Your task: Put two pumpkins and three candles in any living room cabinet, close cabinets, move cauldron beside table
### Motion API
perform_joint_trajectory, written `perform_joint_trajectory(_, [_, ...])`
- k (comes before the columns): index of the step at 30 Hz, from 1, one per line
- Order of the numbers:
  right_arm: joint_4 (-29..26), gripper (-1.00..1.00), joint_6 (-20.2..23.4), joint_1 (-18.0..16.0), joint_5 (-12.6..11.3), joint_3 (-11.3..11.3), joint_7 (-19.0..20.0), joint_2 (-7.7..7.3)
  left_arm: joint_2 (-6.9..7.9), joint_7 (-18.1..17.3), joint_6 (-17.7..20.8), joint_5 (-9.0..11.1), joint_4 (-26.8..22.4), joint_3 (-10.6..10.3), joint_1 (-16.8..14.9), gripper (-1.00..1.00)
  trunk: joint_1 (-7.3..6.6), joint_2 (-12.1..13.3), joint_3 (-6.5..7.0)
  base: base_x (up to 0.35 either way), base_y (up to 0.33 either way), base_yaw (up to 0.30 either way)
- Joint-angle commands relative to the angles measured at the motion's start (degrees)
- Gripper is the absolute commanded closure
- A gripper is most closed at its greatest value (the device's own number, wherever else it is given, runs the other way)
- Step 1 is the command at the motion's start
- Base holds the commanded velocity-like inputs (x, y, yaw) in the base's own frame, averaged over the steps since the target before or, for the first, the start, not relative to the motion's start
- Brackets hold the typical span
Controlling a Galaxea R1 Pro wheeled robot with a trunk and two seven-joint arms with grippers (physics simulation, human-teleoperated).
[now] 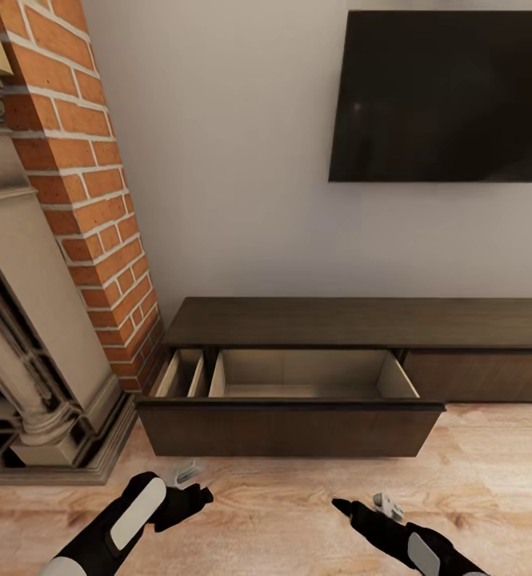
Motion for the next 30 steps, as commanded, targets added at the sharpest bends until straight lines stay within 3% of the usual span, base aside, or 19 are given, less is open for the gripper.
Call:
perform_joint_trajectory(1, [-0.76, -1.00, 0.59, -0.03, 0.99, 0.26, -4.18, 0.07, -0.09, 0.55, -0.79, 0.48, 0.33, -0.33, -0.04, -1.00, -0.24, 0.39, 0.13, 0.000, 0.000, 0.000])
perform_joint_trajectory(4, [-2.95, -1.00, 0.80, -0.03, 2.88, 1.44, -15.93, 0.60, -0.30, 0.55, -3.75, 0.03, 1.00, -0.48, 0.00, -1.00, -0.89, 1.60, 0.67, 0.000, 0.000, 0.000])
perform_joint_trajectory(7, [-4.61, -1.00, 0.77, -0.01, 3.69, 2.16, -28.02, 3.21, -0.80, 0.55, -7.00, -2.17, 4.72, -1.53, 0.03, -1.00, -1.55, 2.80, 1.21, 0.000, 0.000, 0.000])
perform_joint_trajectory(8, [-4.80, -1.00, 0.73, 0.00, 3.78, 2.24, -29.54, 3.60, -1.27, 0.55, -7.64, -2.73, 6.25, -1.72, 0.03, -1.00, -1.77, 3.20, 1.39, 0.000, 0.000, 0.000])
perform_joint_trajectory(12, [-5.07, -1.00, 0.72, 0.01, 3.91, 2.35, -31.47, 4.16, -3.08, 0.55, -10.64, -4.47, 9.32, -2.07, 0.02, -1.00, -2.65, 4.80, 2.11, 0.000, 0.000, 0.000])
perform_joint_trajectory(17, [-5.13, -1.00, 0.67, -0.01, 3.94, 2.50, -31.99, 4.54, -3.81, 0.55, -12.36, -7.71, 10.09, -1.95, 0.04, -1.00, -3.75, 6.81, 3.00, 0.000, 0.000, 0.000])
perform_joint_trajectory(22, [-5.14, -1.00, 0.61, 0.01, 3.96, 4.07, -32.20, 5.36, -3.88, 0.55, -12.61, -8.20, 10.12, -1.89, 0.03, -1.00, -4.85, 8.82, 3.90, 0.000, 0.000, 0.000])
perform_joint_trajectory(30, [-5.14, -1.00, 0.47, 0.01, 3.95, 4.54, -31.91, 5.62, -3.82, 0.48, -12.64, -8.26, 10.12, -1.25, 0.01, -1.00, -6.61, 12.02, 5.34, 0.000, 0.000, 0.000])
